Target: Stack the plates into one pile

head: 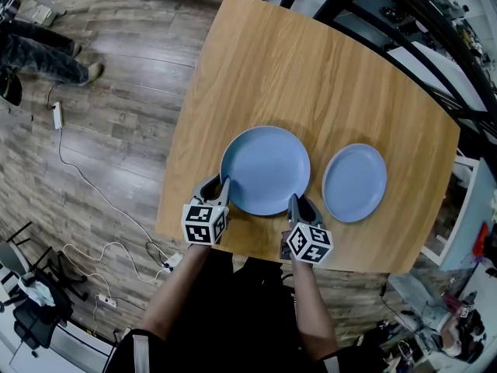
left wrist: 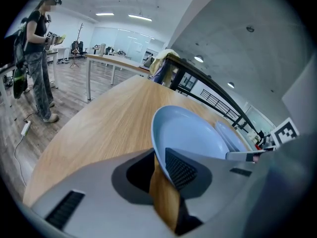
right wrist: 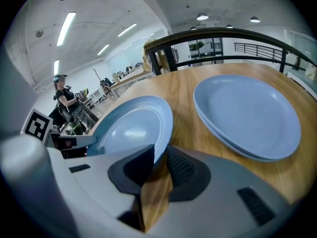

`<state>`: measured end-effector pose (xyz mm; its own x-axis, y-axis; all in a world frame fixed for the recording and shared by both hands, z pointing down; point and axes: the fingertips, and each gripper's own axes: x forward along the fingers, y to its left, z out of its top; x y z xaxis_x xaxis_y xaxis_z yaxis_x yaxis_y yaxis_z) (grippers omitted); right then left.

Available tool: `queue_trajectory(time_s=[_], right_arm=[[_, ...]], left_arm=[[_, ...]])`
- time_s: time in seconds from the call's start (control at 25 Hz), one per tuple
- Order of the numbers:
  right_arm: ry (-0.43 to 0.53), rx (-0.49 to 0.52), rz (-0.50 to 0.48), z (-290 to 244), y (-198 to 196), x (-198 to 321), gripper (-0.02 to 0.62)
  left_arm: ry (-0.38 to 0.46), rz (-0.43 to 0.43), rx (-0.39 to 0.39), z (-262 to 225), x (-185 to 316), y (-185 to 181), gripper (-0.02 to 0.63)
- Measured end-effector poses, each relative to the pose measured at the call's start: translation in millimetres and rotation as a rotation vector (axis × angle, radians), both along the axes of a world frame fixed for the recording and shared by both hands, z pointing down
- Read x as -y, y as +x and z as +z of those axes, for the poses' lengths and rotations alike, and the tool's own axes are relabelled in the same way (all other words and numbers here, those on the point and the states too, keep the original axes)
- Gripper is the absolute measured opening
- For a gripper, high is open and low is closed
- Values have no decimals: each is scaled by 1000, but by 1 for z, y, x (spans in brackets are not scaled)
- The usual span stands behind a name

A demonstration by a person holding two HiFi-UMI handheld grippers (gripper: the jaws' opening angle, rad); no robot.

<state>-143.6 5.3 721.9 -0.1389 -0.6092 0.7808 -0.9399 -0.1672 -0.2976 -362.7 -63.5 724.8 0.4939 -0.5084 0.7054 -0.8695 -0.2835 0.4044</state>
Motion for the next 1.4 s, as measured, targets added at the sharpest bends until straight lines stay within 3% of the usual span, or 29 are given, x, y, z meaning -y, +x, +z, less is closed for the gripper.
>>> queue_trajectory(time_s=[0.68, 1.4], right_arm=[[32, 5, -15, -21, 5, 0, 92], [92, 14, 3, -62, 33, -26, 89]], left_arm=[[16, -12, 9, -21, -6, 3, 78], [83, -9, 7, -70, -32, 31, 78]])
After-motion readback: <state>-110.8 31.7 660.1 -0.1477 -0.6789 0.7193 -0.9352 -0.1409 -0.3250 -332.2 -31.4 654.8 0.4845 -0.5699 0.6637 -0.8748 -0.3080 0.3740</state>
